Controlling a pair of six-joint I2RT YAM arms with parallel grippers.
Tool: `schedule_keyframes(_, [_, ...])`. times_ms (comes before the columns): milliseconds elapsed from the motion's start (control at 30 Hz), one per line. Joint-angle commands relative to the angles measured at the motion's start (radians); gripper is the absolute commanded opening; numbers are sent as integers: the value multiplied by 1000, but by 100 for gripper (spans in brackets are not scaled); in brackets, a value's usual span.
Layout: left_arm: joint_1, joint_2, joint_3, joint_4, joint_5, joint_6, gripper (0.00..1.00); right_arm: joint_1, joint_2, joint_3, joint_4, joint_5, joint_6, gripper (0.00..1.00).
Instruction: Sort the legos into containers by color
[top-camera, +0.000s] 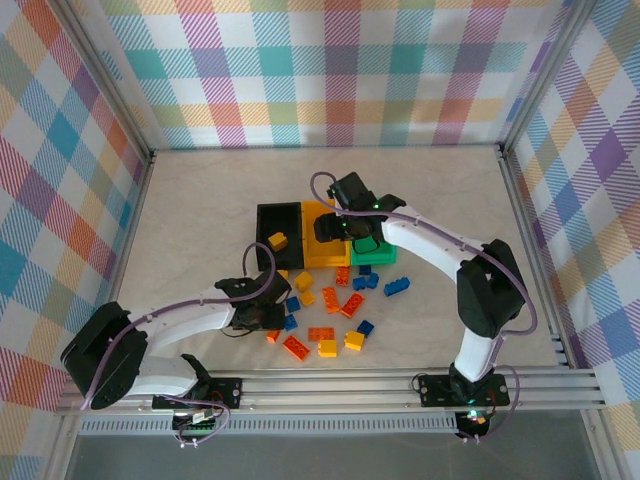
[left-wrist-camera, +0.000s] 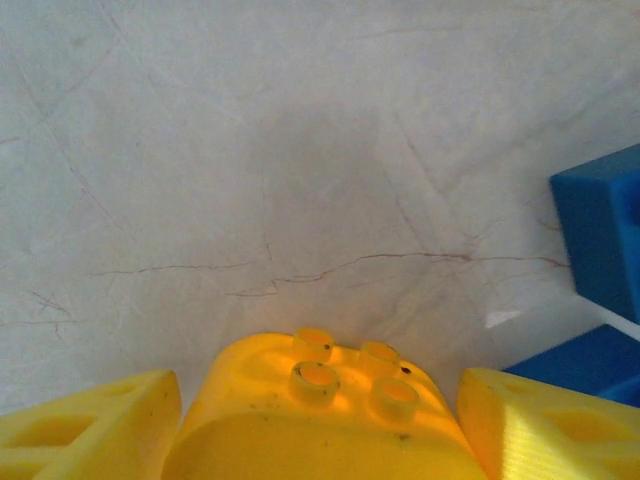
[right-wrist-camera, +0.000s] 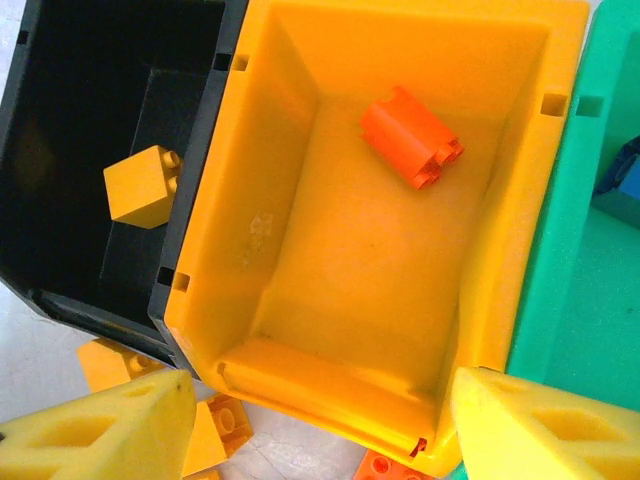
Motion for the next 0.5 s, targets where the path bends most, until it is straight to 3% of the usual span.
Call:
schedule_keyframes(0, [-7, 6, -23, -11, -5, -13, 71, 1, -33, -18, 9, 10, 7, 69])
schedule_keyframes(333, [0, -50, 1, -30, -34, -16, 49, 0, -49, -35, 10, 27, 7, 68])
schedule_keyframes(467, [7, -70, 16, -47, -33, -15, 47, -2, -58, -52, 18, 26, 11, 68])
